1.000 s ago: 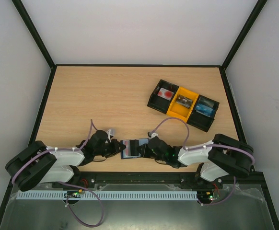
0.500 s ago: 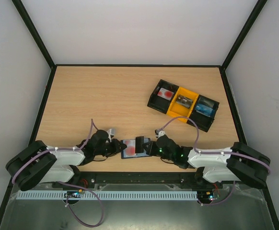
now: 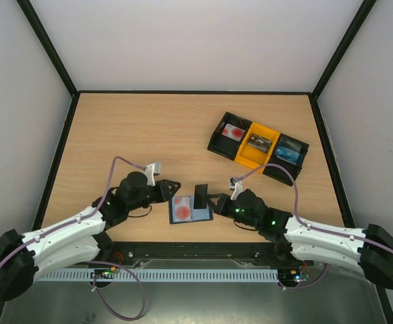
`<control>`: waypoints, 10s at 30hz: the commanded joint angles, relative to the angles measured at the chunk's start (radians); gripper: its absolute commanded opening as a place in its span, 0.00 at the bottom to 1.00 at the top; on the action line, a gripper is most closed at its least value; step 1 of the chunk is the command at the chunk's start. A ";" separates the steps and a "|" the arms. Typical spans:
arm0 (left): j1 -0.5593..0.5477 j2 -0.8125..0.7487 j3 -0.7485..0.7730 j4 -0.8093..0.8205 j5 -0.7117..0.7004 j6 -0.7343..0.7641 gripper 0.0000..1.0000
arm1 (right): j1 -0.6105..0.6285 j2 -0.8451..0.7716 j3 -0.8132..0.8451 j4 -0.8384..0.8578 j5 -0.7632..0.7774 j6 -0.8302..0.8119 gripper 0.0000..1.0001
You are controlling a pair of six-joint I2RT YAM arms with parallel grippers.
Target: Take the credit cards out of the card holder
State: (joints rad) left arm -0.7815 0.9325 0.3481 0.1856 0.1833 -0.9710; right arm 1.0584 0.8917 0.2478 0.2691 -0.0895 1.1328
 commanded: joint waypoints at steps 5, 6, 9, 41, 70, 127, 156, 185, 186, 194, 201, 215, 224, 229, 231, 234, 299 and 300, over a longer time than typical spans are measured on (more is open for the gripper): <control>-0.214 -0.167 0.104 -0.115 -0.305 0.373 0.37 | -0.006 -0.172 0.043 -0.091 0.084 0.155 0.02; -0.257 -0.179 0.112 -0.110 -0.352 0.426 0.39 | -0.006 -0.181 0.059 -0.108 0.090 0.170 0.02; -0.380 -0.193 0.131 -0.105 -0.487 0.571 0.43 | -0.005 -0.191 0.091 -0.143 0.121 0.198 0.02; -0.771 0.205 0.301 -0.223 -1.042 1.234 0.53 | -0.007 -0.133 0.064 0.094 -0.064 0.362 0.02; -0.673 0.065 0.235 -0.238 -0.950 0.896 0.03 | -0.006 -0.255 -0.062 0.116 -0.064 0.156 0.49; -0.137 -0.274 -0.194 0.450 0.073 -0.226 0.03 | -0.007 -0.177 -0.112 0.435 -0.187 0.082 0.02; -0.129 -0.378 0.079 -0.312 -0.183 0.167 1.00 | -0.082 -0.230 0.030 -0.090 0.266 -0.074 0.02; -0.128 -0.369 0.176 -0.431 -0.227 0.464 1.00 | -0.819 0.253 0.315 -0.036 0.198 -0.359 0.02; -0.128 -0.378 0.173 -0.429 -0.228 0.463 1.00 | -0.821 0.266 0.316 -0.022 0.200 -0.360 0.02; -0.129 -0.414 0.159 -0.415 -0.226 0.469 1.00 | -0.855 0.386 0.342 0.050 0.174 -0.354 0.02; -0.128 -0.421 0.158 -0.413 -0.238 0.469 1.00 | -0.875 0.483 0.369 0.109 0.128 -0.354 0.02; -0.128 -0.421 0.153 -0.407 -0.235 0.471 1.00 | -0.883 0.630 0.383 0.227 0.097 -0.331 0.02; -0.128 -0.421 0.152 -0.404 -0.235 0.473 1.00 | -0.892 0.687 0.386 0.258 0.096 -0.321 0.02; -0.128 -0.420 0.150 -0.402 -0.235 0.471 1.00 | -0.896 0.716 0.399 0.251 0.096 -0.322 0.02; -0.128 -0.422 0.150 -0.403 -0.235 0.472 1.00 | -0.897 0.725 0.405 0.246 0.096 -0.324 0.03; -0.129 -0.421 0.150 -0.403 -0.235 0.470 1.00 | -0.899 0.742 0.428 0.222 0.098 -0.331 0.06; -0.109 -0.244 -0.178 -0.073 -0.060 -0.017 0.71 | -0.245 0.124 0.135 -0.150 -0.156 -0.075 0.33; -0.105 -0.248 -0.187 -0.066 -0.055 -0.023 0.70 | -0.218 0.140 0.138 -0.137 -0.151 -0.072 0.32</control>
State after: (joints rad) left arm -0.9043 0.7055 0.1955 0.0151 0.0872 -0.9047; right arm 0.7601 1.0046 0.3950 0.0422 -0.2916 1.0058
